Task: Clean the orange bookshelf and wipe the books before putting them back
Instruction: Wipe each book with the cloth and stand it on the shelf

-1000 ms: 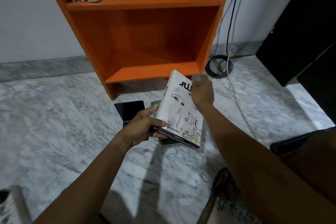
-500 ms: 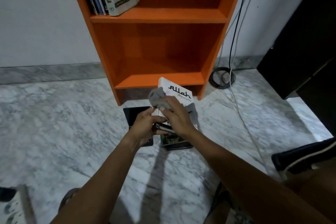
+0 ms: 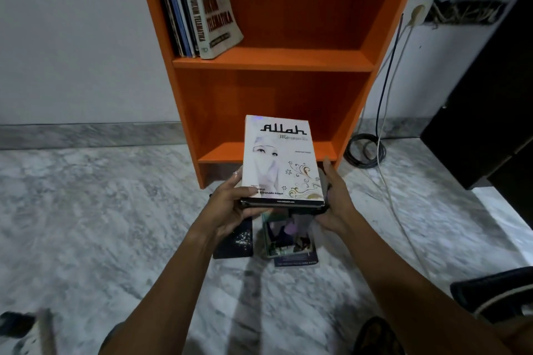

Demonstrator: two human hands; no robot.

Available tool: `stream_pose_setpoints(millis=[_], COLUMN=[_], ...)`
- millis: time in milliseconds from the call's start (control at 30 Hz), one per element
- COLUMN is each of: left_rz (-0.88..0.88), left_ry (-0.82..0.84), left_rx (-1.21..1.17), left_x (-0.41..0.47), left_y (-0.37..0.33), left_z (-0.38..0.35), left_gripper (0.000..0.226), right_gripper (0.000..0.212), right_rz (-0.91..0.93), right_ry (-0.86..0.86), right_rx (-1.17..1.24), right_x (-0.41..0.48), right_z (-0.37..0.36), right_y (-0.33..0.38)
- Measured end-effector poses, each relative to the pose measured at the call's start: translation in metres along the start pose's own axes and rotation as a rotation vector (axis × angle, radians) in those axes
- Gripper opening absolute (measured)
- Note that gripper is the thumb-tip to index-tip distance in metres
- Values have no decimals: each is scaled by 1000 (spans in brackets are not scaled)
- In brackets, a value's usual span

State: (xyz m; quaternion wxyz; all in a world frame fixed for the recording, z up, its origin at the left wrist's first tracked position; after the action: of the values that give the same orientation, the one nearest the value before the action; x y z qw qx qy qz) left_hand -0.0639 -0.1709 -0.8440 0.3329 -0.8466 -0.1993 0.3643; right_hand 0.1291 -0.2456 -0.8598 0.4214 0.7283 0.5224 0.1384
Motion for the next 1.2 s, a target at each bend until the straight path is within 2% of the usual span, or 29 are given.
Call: stream_pose_setpoints(millis=[100,133,200,233,267,300,400,467,500,600,667,867,933,1067,1133,1200], left_rz=[-7,-22,-145,-221,-296,-360,-339,-321,-312,-223,-148,-195,-177,-148,-165,-189], left_ry=[45,14,-235,-384,-490,-502,-261,-244,-244,-182,-18,120,80,12,-1,-1], left_rx=[65,144,419,515,545,529,205,4,-61,-213,-262,-227,-174,-172,-176,-201], left_x=[3,3,6,5,4,1,9,13,12,6,5,3,-1,-2,-1,-1], left_y=[-14,-18,-28,-33,-36,-39,-44,-52,-56,-49,-41,-20,-16,-23,-29,-37], left_z=[-3,-4,-3,-7,-16,-29,-62,-61,-55,-42,-43,-55,-57,-48,-42,-35], left_gripper=[54,57,69,76,82,88,109,105,95,43,46,49,46,46,50,54], right_gripper=[24,22,32,40,39,35,41,45,45,58,63,56,56,43,34,24], right_rz=[95,138,267,359,469,591,862,959,997,950,888,875,802,801,663,467], right_ry=[35,19,-17,-33,-52,-65,-41,73,120,375,486,378,329,193,150,91], right_rx=[-104,-152,-306,-421,-537,-648,-956,-1159,-1255,-1345,-1381,-1380,-1334,-1271,-1116,-822], right_x=[4,7,12,10,6,-2,-22,-30,-32,-33,-30,-5,11,37,39,38], right_z=[-15,-19,-25,-30,-36,-43,-61,-69,-71,-75,-79,-101,-101,-81,-68,-55], right_y=[18,24,37,43,45,46,30,10,2,-21,-26,6,16,35,40,40])
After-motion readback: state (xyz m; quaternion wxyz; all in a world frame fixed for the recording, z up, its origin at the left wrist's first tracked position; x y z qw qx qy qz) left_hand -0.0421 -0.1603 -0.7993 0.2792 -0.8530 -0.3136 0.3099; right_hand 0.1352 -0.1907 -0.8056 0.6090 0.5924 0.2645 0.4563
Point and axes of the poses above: each hand's wrist, its own x-axis towards the middle knuckle, its own z-axis out of the back of the hand, y = z × x, the point moved 4 cm from there along x, towards the middle knuckle, and after that the axes turned 13 degrees about z, right-handed, at the moved point
